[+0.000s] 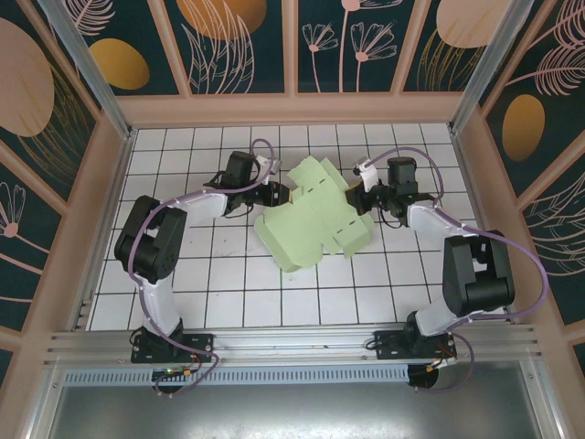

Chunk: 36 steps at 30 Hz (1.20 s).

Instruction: Fold the paper box

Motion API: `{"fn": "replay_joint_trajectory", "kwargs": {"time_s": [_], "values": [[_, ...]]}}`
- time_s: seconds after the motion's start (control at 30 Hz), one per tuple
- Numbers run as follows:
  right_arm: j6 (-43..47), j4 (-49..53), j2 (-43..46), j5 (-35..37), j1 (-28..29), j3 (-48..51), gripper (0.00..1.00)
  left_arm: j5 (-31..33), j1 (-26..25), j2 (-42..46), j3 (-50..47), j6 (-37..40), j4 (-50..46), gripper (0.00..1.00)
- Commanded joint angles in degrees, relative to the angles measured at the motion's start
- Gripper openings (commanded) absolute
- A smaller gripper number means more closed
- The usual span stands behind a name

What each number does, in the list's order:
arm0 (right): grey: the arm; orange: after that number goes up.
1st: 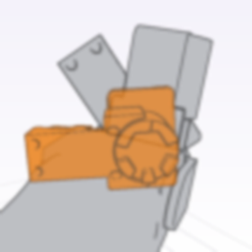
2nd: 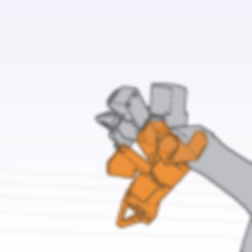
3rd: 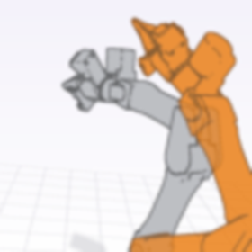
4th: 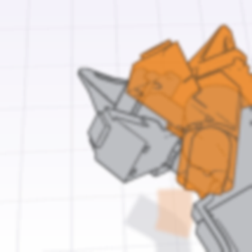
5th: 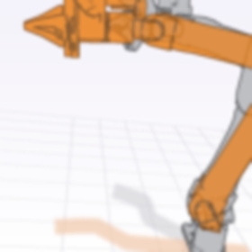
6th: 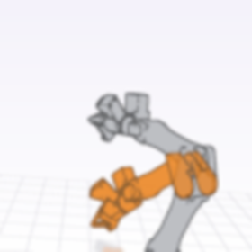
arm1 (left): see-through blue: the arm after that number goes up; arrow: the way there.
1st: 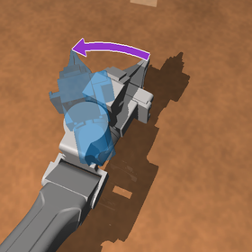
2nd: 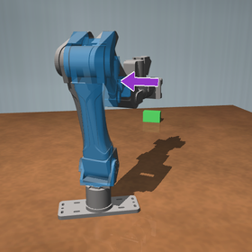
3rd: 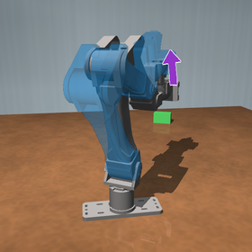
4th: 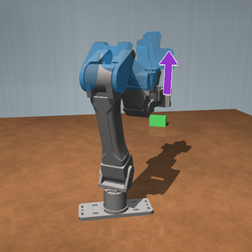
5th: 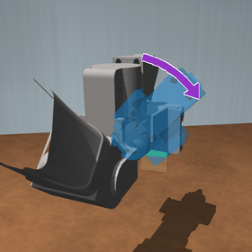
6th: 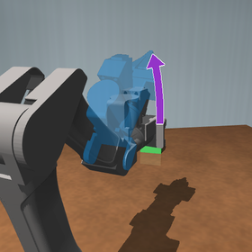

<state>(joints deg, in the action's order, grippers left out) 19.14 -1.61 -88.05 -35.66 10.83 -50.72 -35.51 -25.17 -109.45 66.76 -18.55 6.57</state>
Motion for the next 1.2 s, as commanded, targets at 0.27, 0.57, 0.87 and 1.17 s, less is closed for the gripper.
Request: {"fn": "replay_joint_trajectory", "kwargs": {"time_s": [0.27, 0.57, 0.87, 1.17], "values": [[-0.1, -0.7, -1.8, 0.7, 1.2, -1.5, 0.00, -1.2, -3.5, -2.2, 3.1, 0.2, -0.2, 0.14], [0.0, -0.8, -1.4, 1.0, 1.6, -1.6, 0.00, 7.2, -4.9, -7.4, 6.1, 2.9, -9.2, 0.13], [-2.6, -1.2, -3.8, 1.6, 1.8, -2.0, 0.00, 17.0, -6.8, -10.9, 5.8, 3.6, -11.9, 0.15], [-4.9, -1.6, -5.0, 5.5, 2.8, -0.8, 0.00, 26.9, -7.3, -11.0, 5.0, -3.5, -7.7, 0.15]]}}
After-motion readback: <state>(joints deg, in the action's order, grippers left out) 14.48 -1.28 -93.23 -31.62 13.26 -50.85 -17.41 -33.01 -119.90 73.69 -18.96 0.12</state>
